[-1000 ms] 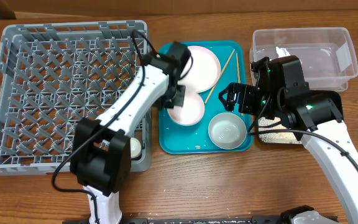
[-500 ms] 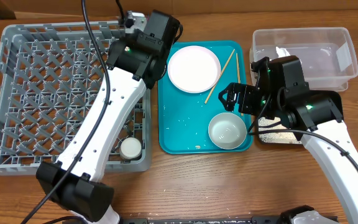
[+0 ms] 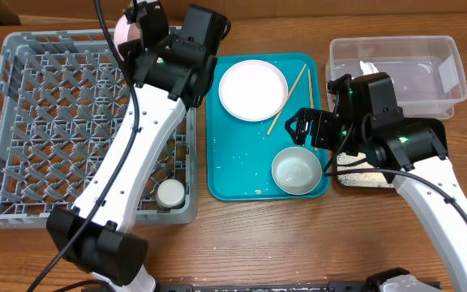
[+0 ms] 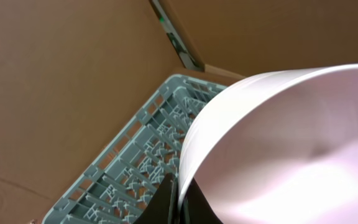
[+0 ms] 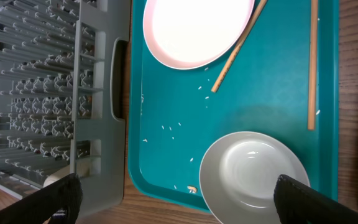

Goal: Sort waste into correct bins and load items into the dishwasher
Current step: 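Lift the small plate with the left gripper toward the rack, then lower the small plate upright into the rack's back row, release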

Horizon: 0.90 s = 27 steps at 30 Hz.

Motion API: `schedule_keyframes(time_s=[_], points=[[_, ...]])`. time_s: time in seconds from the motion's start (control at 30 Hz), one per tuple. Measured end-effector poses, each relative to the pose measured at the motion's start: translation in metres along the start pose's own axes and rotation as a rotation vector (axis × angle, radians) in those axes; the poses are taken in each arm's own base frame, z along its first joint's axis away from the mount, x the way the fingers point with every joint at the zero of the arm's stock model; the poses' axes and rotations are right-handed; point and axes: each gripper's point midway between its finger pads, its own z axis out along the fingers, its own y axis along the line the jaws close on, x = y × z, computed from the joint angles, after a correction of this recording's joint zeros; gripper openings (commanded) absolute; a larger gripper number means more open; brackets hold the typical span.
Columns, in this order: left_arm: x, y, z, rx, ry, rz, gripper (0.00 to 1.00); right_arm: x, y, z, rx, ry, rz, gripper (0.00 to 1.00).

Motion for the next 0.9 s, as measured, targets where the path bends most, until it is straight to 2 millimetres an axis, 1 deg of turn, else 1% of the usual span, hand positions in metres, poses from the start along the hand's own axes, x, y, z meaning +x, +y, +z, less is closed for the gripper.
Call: schedule_keyframes(time_s=[0.1,0.2,0.47,0.63,0.73,0.83,0.9], points=[[0.001,-0.005,0.009,-0.033,-0.008,-0.003,0.04,0.000,0.000,0.000,0.000,0.000,0.000,1.00],[0.007,-0.015,0.021,-0.069,-0.008,0.015,0.04,0.000,0.000,0.000,0.000,0.001,0.001,1.00],[0.038,-0.056,0.058,-0.176,-0.017,0.102,0.04,0.000,0.000,0.000,0.001,0.001,0.001,1.00],[0.055,-0.078,0.074,-0.241,-0.042,0.171,0.04,0.000,0.000,0.000,0.001,0.001,0.000,1.00],[0.068,-0.088,0.082,-0.264,-0.040,0.231,0.04,0.000,0.000,0.000,0.001,0.000,0.000,1.00],[0.078,-0.095,0.087,-0.282,-0.039,0.269,0.04,0.000,0.000,0.000,0.001,0.001,0.001,1.00],[0.081,-0.097,0.089,-0.292,-0.044,0.276,0.04,0.000,0.000,0.000,0.000,0.001,0.000,1.00]])
